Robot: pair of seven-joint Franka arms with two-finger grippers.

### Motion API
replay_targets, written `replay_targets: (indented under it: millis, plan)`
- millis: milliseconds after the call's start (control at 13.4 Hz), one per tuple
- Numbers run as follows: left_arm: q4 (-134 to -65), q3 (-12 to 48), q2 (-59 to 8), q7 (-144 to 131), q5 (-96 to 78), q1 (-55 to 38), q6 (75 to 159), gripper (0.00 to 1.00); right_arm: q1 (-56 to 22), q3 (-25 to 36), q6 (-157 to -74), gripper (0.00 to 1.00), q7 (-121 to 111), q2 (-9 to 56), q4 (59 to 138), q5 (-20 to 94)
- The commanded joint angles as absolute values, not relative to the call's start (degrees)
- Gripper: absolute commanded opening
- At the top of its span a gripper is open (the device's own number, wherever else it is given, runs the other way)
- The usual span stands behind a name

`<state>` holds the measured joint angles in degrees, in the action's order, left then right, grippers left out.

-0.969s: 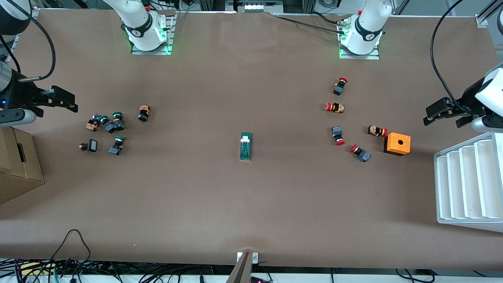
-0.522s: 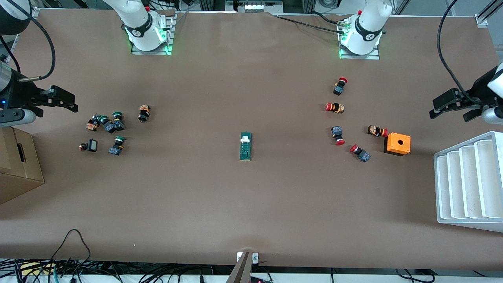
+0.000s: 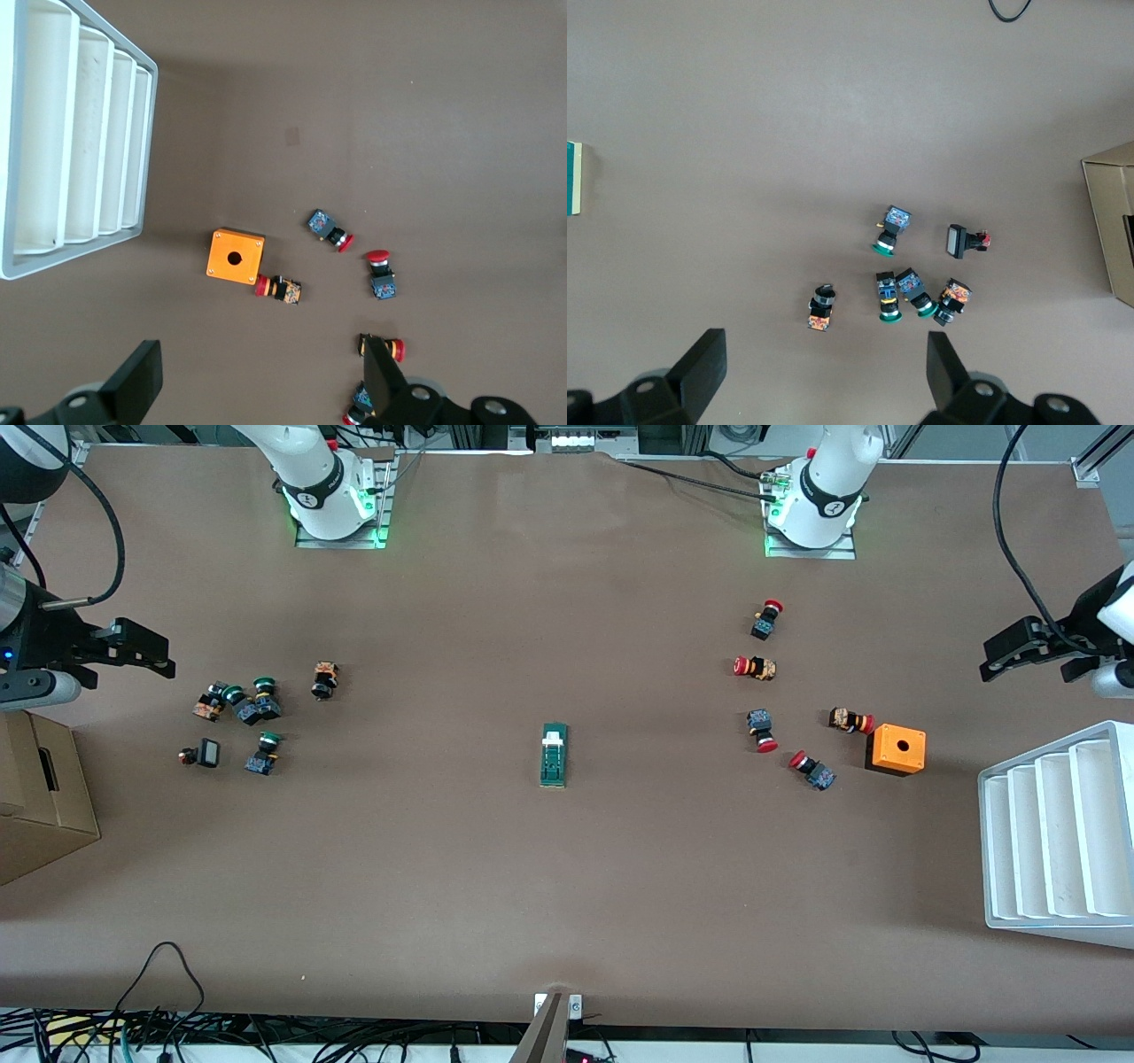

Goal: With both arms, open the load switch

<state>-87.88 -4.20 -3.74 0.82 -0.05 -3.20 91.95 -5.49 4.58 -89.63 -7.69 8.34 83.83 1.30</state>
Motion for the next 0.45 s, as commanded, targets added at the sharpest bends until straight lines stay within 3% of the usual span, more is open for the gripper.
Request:
replay_targets:
  millis: [0, 373]
  plan:
    - [-85.8, -4.1, -4.6, -0.1, 1.1, -3.5, 89.7, 1.00, -5.3, 4.7, -88.5, 1.00, -8.7, 8.3, 82.8, 1.8]
    - [-85.7, -4.0, -3.9, 0.2, 1.1, -2.8, 89.3, 1.00, -5.3, 4.6, -88.5, 1.00, -8.7, 8.3, 82.8, 1.7]
